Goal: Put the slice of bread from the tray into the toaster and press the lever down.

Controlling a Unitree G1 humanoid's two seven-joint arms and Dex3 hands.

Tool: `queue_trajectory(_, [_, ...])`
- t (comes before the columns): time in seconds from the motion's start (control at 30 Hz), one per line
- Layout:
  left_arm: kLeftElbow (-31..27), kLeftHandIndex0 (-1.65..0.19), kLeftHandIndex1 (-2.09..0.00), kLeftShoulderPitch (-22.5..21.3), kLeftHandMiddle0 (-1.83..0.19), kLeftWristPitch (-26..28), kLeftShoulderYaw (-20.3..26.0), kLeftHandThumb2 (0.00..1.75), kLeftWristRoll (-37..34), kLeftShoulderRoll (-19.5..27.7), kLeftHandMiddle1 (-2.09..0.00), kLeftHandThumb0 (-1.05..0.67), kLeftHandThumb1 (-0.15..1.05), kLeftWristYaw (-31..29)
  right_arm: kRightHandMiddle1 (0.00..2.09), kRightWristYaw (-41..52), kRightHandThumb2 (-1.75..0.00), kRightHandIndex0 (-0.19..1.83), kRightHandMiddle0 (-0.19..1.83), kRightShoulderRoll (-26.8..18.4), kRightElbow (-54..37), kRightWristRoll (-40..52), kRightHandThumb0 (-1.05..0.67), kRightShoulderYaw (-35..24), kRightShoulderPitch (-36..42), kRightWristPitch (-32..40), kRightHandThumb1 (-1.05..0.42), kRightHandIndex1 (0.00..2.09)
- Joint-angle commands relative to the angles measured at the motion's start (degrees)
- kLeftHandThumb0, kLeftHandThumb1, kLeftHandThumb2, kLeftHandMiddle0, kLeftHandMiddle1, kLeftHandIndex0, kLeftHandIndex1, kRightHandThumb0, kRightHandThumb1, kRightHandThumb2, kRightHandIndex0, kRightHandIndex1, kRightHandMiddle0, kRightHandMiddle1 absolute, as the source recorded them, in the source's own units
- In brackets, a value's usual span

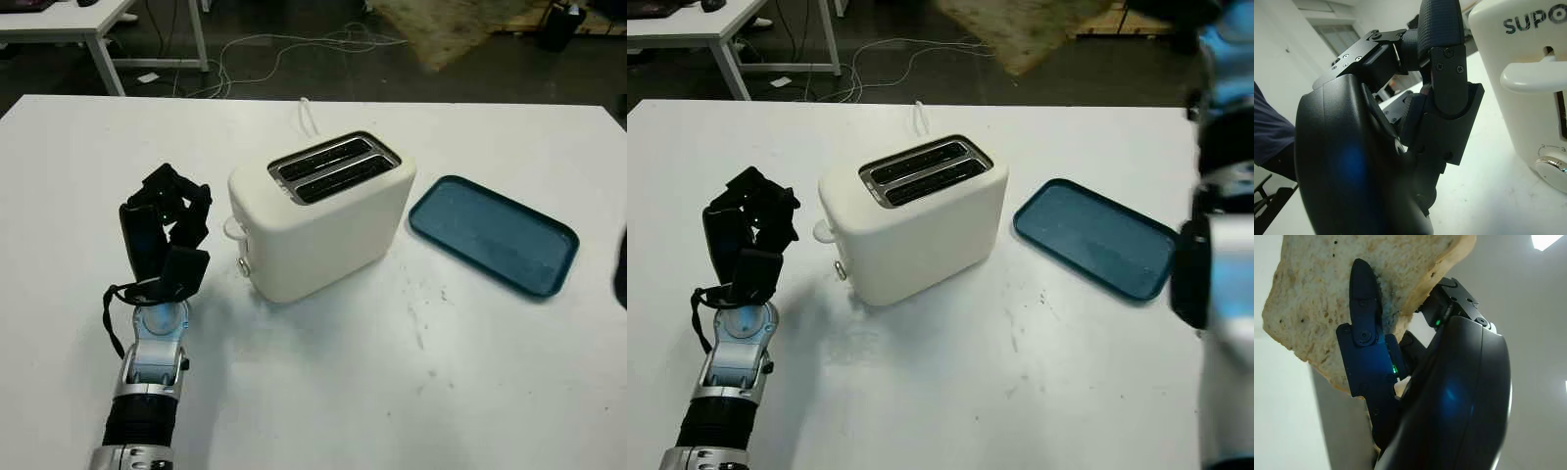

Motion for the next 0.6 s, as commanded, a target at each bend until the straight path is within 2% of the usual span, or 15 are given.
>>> queue_trajectory(0.0, [-0.29, -0.90, -1.55, 0.39, -1.21, -0.22, 0.18, 0.37, 0.27, 0.22, -1.57, -0.84, 0.92, 0.26, 1.74, 2.43, -0.34, 1.12, 0.93, 1.97, 0.72, 0.65, -0.47, 0.50, -1.79, 1.09, -0.92, 1.74])
queue_trajectory(0.17, [-0.01, -0.89, -1.56, 0.34, -1.20, -0.59, 0.13, 0.37, 0.45, 0.26, -1.58, -0.84, 0.92, 0.40, 1.75, 4.33, -0.40, 1.09, 0.88, 4.76, 2.14, -1.28, -0.53, 2.56, -1.30, 2.44, -0.92, 1.75])
queue_trajectory(0.27, [-0.37, -0.89, -1.56, 0.43, -1.21, -0.15, 0.12, 0.37, 0.52, 0.24, -1.58, -0.84, 0.92, 0.36, 1.75, 6.06, -0.42, 1.07, 0.88, 5.98, 2.34, -1.71, -0.51, 3.47, -0.67, 3.54, -0.92, 1.75])
queue_trajectory(0.57, [-0.66, -0.89, -1.56, 0.49, -1.20, 0.23, 0.19, 0.36, 0.27, -0.04, -1.58, -0.84, 0.92, 0.40, 1.75, 8.00, -0.45, 1.10, 0.89, 6.17, -1.46, -3.57, -0.46, 6.22, 2.70, 5.00, -0.92, 1.75])
